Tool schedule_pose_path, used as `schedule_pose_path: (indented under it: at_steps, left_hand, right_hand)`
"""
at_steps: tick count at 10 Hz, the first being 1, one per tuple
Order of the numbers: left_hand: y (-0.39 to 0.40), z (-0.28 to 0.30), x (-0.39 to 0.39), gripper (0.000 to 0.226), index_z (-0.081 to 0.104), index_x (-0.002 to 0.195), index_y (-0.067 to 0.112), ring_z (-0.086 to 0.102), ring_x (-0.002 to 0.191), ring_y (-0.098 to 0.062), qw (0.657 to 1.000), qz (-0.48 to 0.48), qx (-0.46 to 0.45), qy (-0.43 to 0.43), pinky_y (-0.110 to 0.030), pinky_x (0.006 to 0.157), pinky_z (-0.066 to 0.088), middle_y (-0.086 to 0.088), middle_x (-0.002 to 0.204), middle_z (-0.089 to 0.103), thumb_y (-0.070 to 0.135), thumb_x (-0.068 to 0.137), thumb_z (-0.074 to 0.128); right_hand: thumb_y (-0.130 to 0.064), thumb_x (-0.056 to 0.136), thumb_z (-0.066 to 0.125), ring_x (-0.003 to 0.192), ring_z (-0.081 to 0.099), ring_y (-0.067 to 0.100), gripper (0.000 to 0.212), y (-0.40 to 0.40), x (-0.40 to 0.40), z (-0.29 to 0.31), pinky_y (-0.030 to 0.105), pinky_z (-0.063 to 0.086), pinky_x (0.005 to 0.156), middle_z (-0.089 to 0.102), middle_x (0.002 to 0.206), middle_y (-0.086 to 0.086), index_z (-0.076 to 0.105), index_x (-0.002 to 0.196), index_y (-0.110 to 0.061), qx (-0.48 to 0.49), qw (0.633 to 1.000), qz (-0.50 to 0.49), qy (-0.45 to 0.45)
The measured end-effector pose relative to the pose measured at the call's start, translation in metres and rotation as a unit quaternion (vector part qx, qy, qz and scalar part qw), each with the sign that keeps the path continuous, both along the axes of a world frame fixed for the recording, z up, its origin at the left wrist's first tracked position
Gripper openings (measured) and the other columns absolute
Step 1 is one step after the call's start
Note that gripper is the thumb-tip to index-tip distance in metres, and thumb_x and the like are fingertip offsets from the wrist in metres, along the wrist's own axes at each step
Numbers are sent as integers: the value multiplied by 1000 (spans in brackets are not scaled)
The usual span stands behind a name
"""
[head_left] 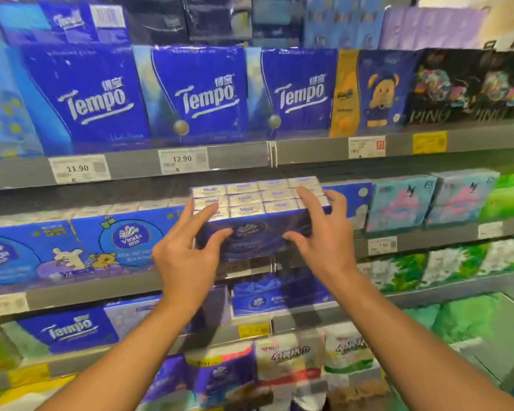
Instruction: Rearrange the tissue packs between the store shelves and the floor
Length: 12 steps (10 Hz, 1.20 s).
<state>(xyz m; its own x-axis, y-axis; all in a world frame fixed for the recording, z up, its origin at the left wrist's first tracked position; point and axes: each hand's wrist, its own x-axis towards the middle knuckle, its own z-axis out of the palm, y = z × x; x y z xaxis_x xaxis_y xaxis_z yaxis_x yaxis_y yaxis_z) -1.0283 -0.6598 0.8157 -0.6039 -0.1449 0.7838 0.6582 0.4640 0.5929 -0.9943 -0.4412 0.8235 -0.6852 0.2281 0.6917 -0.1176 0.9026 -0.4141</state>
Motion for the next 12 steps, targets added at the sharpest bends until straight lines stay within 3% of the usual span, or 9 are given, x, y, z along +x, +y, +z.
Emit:
schedule_pose_path:
  at_steps: [1, 2, 3, 4, 5, 8, 9, 11, 12]
  left_hand:
    - [12, 3, -9, 48, 69, 113, 37, 61, 78, 9, 999, 16, 10, 42, -12, 72, 48, 1, 135, 56, 26, 69, 85]
    - [24, 11, -25, 49, 68, 115, 33, 51, 112, 16, 997, 38, -1, 60, -19, 87, 49, 0, 137, 56, 21, 71, 84]
    - [27, 10, -44, 46, 67, 117, 26, 54, 124, -8, 995, 79, -66, -8, -28, 101, 42, -3, 141, 52, 22, 74, 81]
    - [24, -2, -55, 45, 67, 121, 20, 51, 126, -29, 960, 170, -218, -41, -50, 106, 36, -11, 144, 46, 26, 78, 78]
    - [24, -1, -65, 50, 62, 127, 24, 47, 124, -34, 922, 243, -300, -35, -54, 100, 34, -10, 140, 49, 32, 80, 75]
    - [40, -5, -68, 58, 40, 145, 25, 35, 134, -29, 879, 302, -356, -94, -57, 110, 22, -2, 144, 44, 36, 91, 59]
    - [37, 7, -65, 60, 40, 143, 28, 39, 129, -29, 864, 290, -393, -120, -53, 106, 29, 1, 145, 44, 39, 88, 62]
    - [41, 18, -10, 80, 27, 151, 25, 28, 141, -31, 901, 207, -348, -157, -47, 113, 28, -10, 157, 26, 35, 83, 68]
    - [42, 6, 29, 77, 32, 149, 27, 32, 140, -25, 942, 146, -259, -158, -38, 113, 28, -6, 152, 38, 35, 82, 70]
  right_hand:
    - [-30, 68, 87, 86, 58, 28, 83, 20, -22, 7, 41, 55, 83, 27, 138, 7, 42, 137, -35, 10, 999, 16, 48]
    - [-39, 65, 88, 87, 56, 27, 82, 34, -39, 8, 40, 55, 79, 32, 133, 10, 44, 134, -30, 35, 997, 8, 73]
    - [-52, 60, 86, 113, 48, 36, 82, 40, -59, 7, 50, 44, 94, 44, 128, 18, 51, 130, -26, 123, 992, -5, 35]
    - [-60, 67, 76, 138, 31, 32, 83, 40, -75, 2, 57, 19, 112, 37, 148, 11, 46, 138, -30, 191, 980, -8, -51]
    - [-64, 72, 70, 138, 31, 26, 82, 42, -88, -3, 60, 14, 113, 42, 145, 0, 38, 140, -32, 205, 977, -11, -59]
    - [-63, 67, 75, 126, 40, 29, 83, 43, -107, -18, 60, 17, 109, 49, 127, 3, 42, 129, -19, 193, 981, -31, -5]
    - [-61, 69, 75, 130, 37, 32, 83, 42, -105, -20, 60, 14, 112, 45, 132, 7, 41, 130, -17, 196, 980, -23, -13]
    - [-52, 84, 63, 150, 9, 28, 93, 46, -62, -5, 61, 4, 117, 17, 161, 5, 9, 154, -21, 150, 984, 23, -92]
    - [-50, 84, 64, 149, 18, 22, 87, 50, -9, -7, 59, 6, 118, 26, 159, 0, 17, 154, -27, 20, 995, 73, -60]
